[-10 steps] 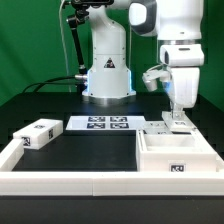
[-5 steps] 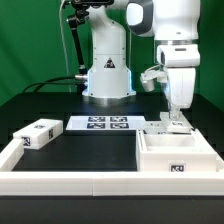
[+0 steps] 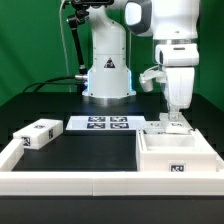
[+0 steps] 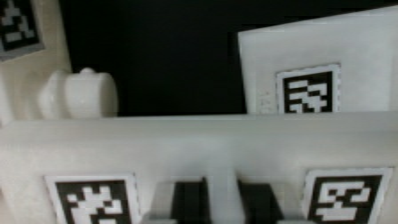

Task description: Assemble cabinet

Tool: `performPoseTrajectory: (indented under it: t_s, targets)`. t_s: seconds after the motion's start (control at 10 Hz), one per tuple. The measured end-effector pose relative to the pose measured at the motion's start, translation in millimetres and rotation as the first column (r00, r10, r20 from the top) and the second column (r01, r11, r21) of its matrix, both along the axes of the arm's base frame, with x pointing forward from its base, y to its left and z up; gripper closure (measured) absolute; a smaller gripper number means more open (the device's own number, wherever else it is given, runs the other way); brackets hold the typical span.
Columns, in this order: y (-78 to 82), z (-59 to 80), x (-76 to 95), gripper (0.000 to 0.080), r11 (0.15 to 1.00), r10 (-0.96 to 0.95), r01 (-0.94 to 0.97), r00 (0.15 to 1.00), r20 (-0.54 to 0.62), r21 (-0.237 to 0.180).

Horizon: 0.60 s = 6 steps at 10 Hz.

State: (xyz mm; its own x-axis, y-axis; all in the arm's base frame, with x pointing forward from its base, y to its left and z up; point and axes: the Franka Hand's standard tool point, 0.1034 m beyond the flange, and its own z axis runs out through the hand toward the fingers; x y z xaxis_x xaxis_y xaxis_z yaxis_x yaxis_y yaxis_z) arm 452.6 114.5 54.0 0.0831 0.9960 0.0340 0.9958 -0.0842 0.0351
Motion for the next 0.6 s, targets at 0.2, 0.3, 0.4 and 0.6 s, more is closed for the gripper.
performPoseTrajectory:
  t_s: [0.2, 0.3, 0.4, 0.6]
  targets:
    - [0.0, -0.1, 0.0, 0.0730, 1.000, 0.000, 0.000, 1.000, 0.000, 0.000]
    - [0.5, 0.9, 3.1, 0.0730, 1.000, 0.000, 0.000, 1.000, 0.003, 0.001]
    - [1.4, 2.1, 8.0, 0.0730, 1.000, -0.001, 0.001, 1.000, 0.008, 0.002]
    - [0.6, 2.6, 16.5, 0.0730, 1.000, -0.004, 0.004, 1.000, 0.007, 0.000]
